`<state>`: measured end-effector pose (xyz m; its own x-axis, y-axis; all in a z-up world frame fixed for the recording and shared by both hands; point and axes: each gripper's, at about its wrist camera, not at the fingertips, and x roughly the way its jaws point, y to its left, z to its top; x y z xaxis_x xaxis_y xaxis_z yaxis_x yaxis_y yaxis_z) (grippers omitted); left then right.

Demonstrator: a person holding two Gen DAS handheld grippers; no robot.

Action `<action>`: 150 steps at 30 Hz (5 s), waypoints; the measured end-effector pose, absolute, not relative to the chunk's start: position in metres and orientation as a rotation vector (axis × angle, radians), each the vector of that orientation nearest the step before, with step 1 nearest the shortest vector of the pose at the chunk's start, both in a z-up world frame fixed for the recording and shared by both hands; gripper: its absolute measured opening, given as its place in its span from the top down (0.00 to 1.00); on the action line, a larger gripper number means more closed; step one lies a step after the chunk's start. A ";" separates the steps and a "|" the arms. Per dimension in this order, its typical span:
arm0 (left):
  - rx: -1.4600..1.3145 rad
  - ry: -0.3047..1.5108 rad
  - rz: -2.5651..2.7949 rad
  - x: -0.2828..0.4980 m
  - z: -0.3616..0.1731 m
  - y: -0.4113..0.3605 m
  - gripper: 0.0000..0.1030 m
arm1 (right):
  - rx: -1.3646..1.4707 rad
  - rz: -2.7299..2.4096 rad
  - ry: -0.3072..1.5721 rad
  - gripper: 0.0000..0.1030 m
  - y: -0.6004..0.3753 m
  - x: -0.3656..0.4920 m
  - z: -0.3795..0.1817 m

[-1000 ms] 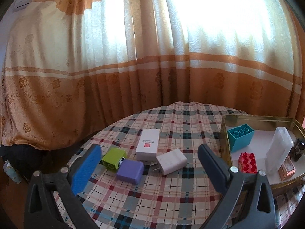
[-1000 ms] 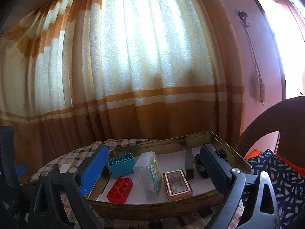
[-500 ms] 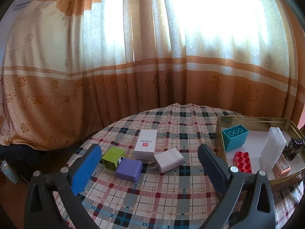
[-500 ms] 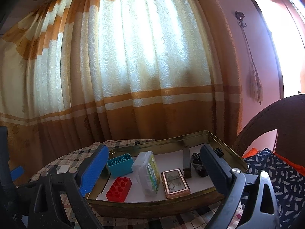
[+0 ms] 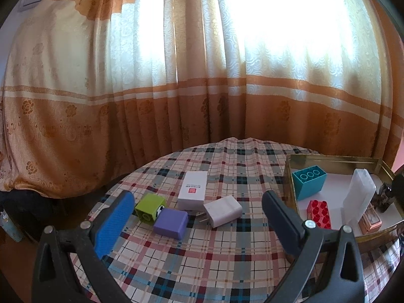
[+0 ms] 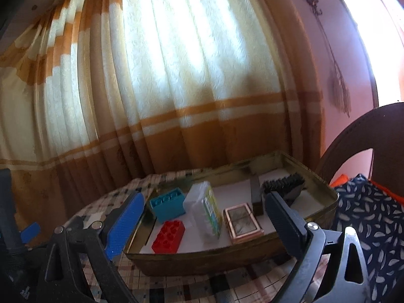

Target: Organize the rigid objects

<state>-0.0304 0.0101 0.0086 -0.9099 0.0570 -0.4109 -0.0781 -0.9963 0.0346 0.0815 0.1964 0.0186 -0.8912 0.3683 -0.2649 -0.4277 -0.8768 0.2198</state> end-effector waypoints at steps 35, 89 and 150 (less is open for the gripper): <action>-1.090 -0.135 3.158 -0.088 -0.021 -0.114 0.01 | -0.813 3.045 0.129 0.30 0.079 -0.040 -0.004; -1.366 -0.060 2.794 -0.164 -0.048 -0.080 0.26 | -0.884 3.028 0.257 0.36 0.094 -0.040 -0.011; -1.065 0.102 2.555 0.019 -0.026 -0.019 0.43 | -0.334 2.931 0.163 0.36 0.144 0.047 0.019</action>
<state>0.0193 -0.0185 -0.0262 -0.6465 0.3073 -0.6983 -0.3621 -0.9292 -0.0737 0.0474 0.1440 0.0193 -0.9573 0.1720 -0.2324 -0.1968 -0.9765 0.0877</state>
